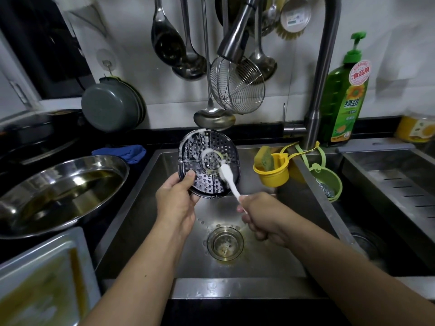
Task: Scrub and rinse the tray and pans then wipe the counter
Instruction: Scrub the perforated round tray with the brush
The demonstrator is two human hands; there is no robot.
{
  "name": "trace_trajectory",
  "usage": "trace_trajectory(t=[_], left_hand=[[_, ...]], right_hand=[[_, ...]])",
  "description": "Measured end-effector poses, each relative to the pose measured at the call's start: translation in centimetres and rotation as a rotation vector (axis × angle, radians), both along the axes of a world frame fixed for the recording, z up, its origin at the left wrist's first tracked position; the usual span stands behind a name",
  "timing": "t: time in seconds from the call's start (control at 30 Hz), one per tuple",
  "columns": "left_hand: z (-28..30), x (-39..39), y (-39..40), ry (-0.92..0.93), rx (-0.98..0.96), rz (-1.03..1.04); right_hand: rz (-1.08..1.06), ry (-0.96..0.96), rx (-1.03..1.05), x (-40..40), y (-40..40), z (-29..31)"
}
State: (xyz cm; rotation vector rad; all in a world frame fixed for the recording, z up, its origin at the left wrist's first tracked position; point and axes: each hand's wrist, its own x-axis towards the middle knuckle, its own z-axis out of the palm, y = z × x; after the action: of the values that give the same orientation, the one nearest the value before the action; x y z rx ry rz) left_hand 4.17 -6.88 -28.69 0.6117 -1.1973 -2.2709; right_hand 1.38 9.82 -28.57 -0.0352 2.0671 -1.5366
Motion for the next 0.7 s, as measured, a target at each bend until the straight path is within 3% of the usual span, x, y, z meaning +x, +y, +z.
trace_trajectory(t=[0.1,0.33,0.5,0.7], left_hand=[[0.1,0.1,0.2,-0.006,-0.067,-0.050],[0.0,0.3,0.4,-0.037,-0.247,-0.133],[-0.3,0.3,0.9,-0.051,-0.378,-0.131],[-0.4,0.1,0.7,-0.048,-0.355,-0.068]], right_hand=[[-0.084,-0.071,-0.128,-0.4,0.2,0.4],[-0.051,0.051,-0.138,-1.3,1.1,0.3],[-0.029,0.278,0.025,-2.1,2.1,0.6],[0.042,0.470,0.241,-1.8,1.2,0.0]])
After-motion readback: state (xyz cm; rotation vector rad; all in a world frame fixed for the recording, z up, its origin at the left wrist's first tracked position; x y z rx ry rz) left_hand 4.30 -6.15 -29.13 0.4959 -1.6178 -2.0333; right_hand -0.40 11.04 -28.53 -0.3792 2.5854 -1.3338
